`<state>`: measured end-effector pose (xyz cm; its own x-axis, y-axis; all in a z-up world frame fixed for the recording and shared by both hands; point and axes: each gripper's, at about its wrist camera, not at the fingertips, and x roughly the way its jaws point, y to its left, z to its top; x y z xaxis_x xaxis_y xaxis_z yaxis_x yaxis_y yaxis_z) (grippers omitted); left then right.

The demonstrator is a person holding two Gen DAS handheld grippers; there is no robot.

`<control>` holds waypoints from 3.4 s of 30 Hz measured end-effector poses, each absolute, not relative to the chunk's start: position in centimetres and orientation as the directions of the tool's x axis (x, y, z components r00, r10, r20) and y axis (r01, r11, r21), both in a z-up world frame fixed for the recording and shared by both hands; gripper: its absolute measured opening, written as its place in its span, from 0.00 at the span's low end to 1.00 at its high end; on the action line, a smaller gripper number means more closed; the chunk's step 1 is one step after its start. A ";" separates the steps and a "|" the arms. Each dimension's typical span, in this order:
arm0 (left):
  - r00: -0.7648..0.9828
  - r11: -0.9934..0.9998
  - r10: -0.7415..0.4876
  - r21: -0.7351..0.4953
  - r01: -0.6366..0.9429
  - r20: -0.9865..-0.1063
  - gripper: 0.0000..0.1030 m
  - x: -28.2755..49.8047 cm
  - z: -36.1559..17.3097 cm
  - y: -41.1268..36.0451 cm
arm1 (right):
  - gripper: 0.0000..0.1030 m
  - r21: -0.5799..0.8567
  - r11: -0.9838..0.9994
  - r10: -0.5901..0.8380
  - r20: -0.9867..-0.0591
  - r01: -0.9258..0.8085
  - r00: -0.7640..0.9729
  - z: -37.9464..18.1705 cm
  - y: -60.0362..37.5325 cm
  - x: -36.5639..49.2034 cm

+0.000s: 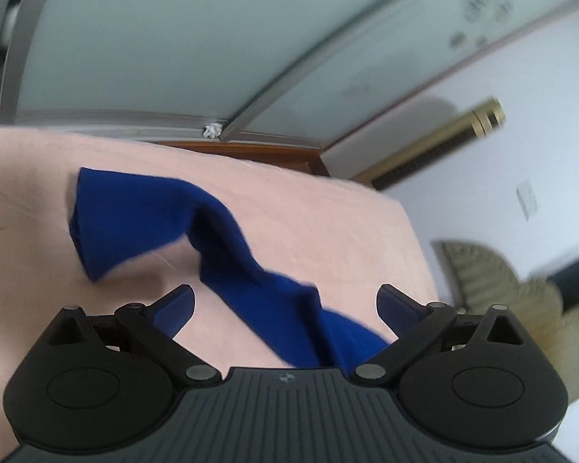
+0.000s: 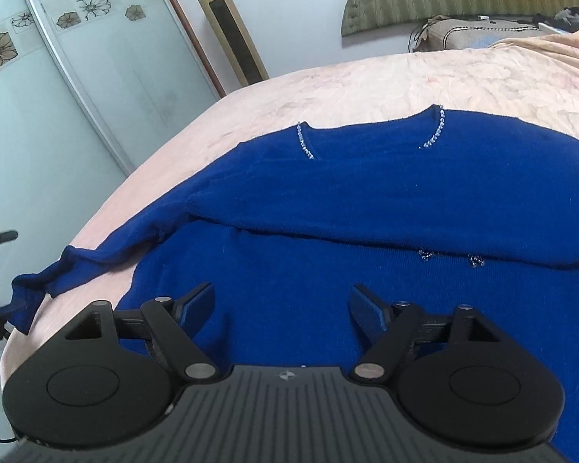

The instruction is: Fold small clothes

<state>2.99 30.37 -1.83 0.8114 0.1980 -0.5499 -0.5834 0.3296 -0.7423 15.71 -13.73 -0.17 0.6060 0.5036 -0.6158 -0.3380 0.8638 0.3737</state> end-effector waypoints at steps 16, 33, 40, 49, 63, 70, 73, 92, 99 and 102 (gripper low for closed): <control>0.795 0.004 0.223 -0.815 -0.579 -0.564 0.04 3.7 -5.9 35.1 | 0.78 0.389 0.862 0.507 -0.622 -0.326 0.596 -0.9 -14.1 15.3; 0.727 0.888 -0.264 0.134 0.440 -0.634 0.34 15.7 1.3 -1.2 | 0.79 0.425 0.895 0.384 -0.573 -0.138 0.724 0.0 -19.8 15.5; 0.751 0.775 -0.285 0.317 0.547 -0.596 0.80 8.2 -1.8 -3.7 | 0.81 0.505 0.857 0.408 -0.553 -0.097 0.727 0.2 -23.1 16.6; 0.769 0.945 -0.166 0.122 0.302 -0.617 0.80 9.6 -1.2 2.9 | 0.78 0.667 0.735 0.558 -0.495 -0.120 0.666 -1.9 -20.3 24.5; 0.798 0.985 0.074 0.167 0.034 -0.598 0.80 13.8 -1.1 5.7 | 0.08 0.519 0.815 0.542 -0.523 -0.258 0.658 3.5 -15.4 27.3; 0.803 0.959 0.192 0.282 -0.032 -0.565 0.80 17.6 -1.5 4.4 | 0.07 0.422 0.866 0.430 -0.353 -0.268 0.831 11.3 -19.5 24.8; 0.784 0.961 0.244 0.249 -0.118 -0.571 0.80 19.0 -1.2 5.7 | 0.07 0.367 0.908 0.330 -0.332 -0.201 0.883 12.0 -22.0 24.3; 0.702 0.962 0.254 0.097 -0.256 -0.665 0.81 17.7 -2.4 11.6 | 0.23 0.263 0.963 0.122 -0.639 0.066 0.760 -1.2 -29.8 22.4; 0.720 0.960 0.204 -0.008 -0.279 -0.663 0.81 16.2 -1.3 12.9 | 0.33 0.230 0.973 0.107 -0.571 0.034 0.814 0.6 -28.3 20.2; 0.732 0.980 0.129 -0.025 -0.196 -0.668 0.81 16.2 -1.1 11.5 | 0.41 0.218 0.976 0.143 -0.622 -0.005 0.770 -0.4 -27.3 20.9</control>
<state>16.20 11.47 -1.09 0.7325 0.1292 -0.6684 -0.1956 0.9804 -0.0249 20.93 -27.30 -0.41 0.7698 0.1425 -0.6222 -0.0045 0.9759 0.2180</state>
